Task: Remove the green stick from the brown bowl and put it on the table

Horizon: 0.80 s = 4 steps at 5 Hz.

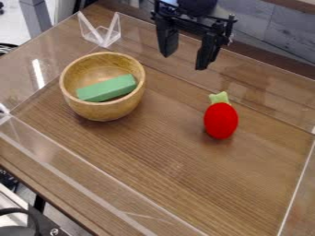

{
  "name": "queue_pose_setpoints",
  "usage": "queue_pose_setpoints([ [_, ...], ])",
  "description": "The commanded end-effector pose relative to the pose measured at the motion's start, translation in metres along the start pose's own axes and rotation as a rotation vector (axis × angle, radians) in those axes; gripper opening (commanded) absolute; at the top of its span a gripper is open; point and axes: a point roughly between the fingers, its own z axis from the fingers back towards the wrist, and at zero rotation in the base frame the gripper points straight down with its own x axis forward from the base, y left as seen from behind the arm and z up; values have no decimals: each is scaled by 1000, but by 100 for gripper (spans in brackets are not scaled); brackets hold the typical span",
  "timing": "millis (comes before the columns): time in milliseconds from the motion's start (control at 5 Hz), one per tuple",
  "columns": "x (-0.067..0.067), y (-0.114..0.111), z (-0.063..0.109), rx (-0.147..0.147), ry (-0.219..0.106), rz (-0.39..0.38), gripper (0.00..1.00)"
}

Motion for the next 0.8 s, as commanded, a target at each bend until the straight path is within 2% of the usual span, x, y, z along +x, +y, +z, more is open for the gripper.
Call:
queue_pose_setpoints([
  [0, -13, -2, 8, 6, 12, -58, 100],
  [200, -26, 2, 19, 12, 12, -115, 100],
  [400, -26, 20, 22, 25, -10, -90, 100],
  [600, -26, 47, 23, 43, -33, -61, 100],
])
